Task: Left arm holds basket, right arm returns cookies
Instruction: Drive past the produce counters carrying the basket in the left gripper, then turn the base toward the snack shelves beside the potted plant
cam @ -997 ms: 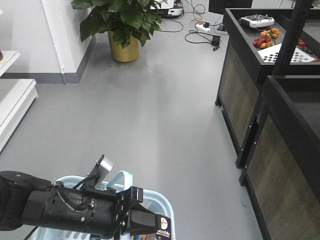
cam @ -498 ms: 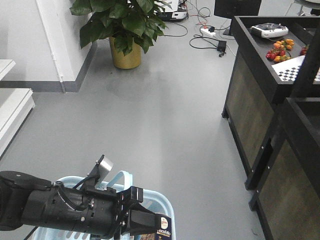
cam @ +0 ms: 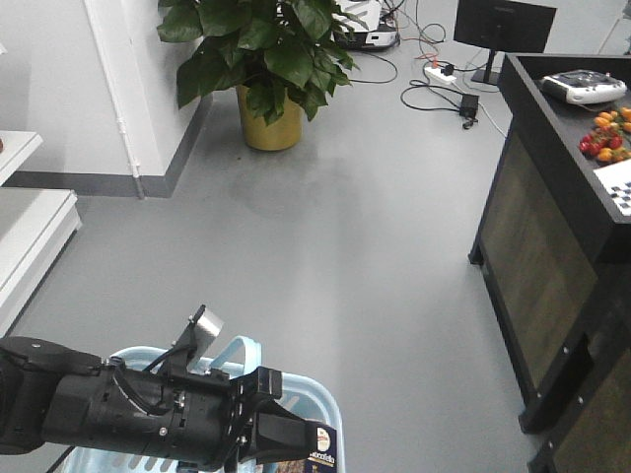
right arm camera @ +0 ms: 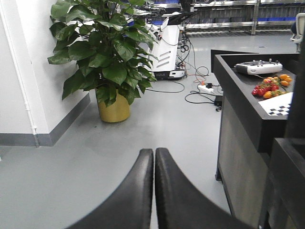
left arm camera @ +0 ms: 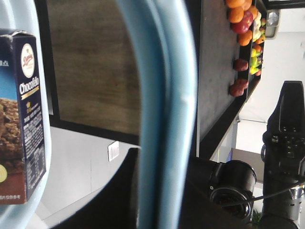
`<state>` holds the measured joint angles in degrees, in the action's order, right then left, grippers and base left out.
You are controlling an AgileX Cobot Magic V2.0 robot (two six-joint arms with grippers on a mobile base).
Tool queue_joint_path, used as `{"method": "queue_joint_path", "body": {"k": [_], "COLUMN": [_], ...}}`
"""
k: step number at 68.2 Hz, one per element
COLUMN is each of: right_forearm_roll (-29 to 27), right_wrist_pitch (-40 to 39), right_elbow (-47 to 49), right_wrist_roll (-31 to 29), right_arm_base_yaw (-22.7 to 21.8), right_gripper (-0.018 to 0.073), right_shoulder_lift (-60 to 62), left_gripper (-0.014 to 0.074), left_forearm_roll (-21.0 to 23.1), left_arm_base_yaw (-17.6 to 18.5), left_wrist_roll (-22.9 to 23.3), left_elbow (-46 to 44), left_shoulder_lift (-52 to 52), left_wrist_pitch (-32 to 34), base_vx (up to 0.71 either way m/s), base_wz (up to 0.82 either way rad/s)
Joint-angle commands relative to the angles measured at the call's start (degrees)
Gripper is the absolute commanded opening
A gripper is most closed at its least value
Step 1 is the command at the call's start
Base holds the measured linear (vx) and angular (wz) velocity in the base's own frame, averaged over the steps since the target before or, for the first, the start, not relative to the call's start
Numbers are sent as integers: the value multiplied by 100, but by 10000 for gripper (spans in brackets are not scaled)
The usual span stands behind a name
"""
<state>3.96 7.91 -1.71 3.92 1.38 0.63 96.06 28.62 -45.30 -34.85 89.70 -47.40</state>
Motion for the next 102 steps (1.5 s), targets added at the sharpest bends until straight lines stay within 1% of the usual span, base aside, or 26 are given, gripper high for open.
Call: {"method": "queue_joint_path", "body": {"k": [1, 50, 102], "right_forearm_roll": [45, 45, 45], "right_wrist_pitch": [-407, -407, -407], "right_elbow": [8, 8, 8], "right_wrist_roll": [-1, -1, -1], "right_arm_base_yaw": [6, 6, 6], "right_gripper": [-8, -8, -8], "right_shoulder_lift": [52, 52, 52], "left_gripper": [-8, -8, -8], "left_forearm_roll": [323, 323, 323], "left_arm_base_yaw": [1, 1, 1], "left_wrist_roll": [-46, -46, -46], "left_elbow": [-119, -119, -119], "left_shoulder_lift": [-227, -227, -227], "left_wrist_pitch": [-389, -389, -389], "base_vx": [31, 30, 24], "base_wz": [9, 14, 57]}}
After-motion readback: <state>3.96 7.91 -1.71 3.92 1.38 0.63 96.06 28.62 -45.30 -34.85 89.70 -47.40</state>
